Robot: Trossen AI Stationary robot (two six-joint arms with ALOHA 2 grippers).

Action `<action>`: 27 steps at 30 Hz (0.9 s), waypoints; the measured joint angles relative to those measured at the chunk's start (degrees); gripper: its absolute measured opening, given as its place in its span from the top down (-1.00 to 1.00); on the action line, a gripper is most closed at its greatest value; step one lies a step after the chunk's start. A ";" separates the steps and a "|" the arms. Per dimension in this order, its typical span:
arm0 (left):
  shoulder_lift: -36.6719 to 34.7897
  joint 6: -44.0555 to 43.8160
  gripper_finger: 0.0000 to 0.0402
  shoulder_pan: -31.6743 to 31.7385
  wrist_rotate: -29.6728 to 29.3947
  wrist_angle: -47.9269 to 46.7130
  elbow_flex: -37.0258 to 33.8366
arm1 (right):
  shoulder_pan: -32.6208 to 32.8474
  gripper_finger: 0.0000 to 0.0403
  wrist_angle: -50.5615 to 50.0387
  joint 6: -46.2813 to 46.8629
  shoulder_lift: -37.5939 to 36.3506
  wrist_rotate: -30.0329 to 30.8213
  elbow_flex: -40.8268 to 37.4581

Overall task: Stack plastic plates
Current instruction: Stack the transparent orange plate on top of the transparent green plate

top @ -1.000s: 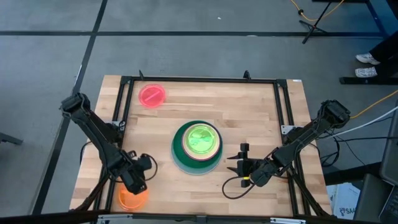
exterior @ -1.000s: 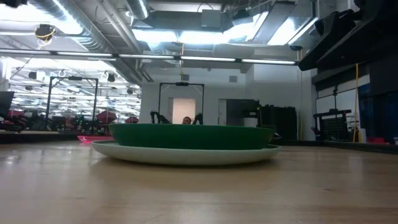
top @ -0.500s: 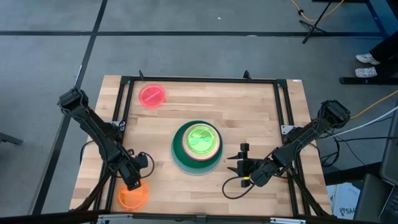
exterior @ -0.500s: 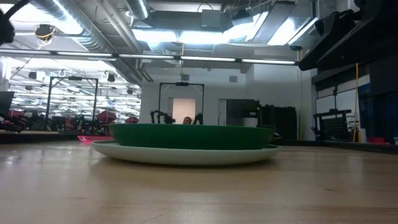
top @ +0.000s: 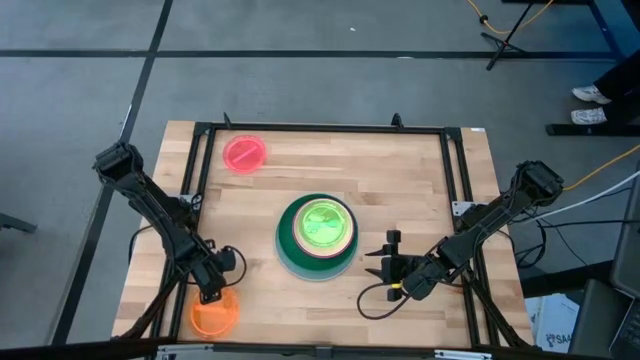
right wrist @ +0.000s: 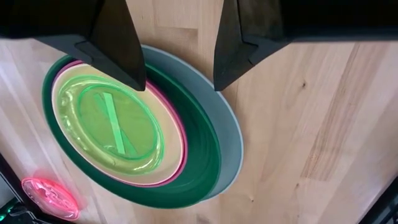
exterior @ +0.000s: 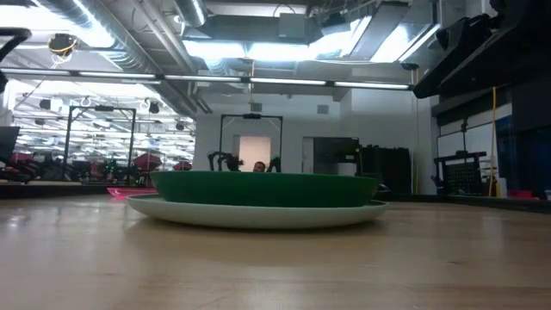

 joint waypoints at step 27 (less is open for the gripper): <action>0.09 -2.99 0.87 -0.04 4.62 14.45 -6.54 | 0.00 0.10 -0.15 0.12 -0.02 -0.02 0.00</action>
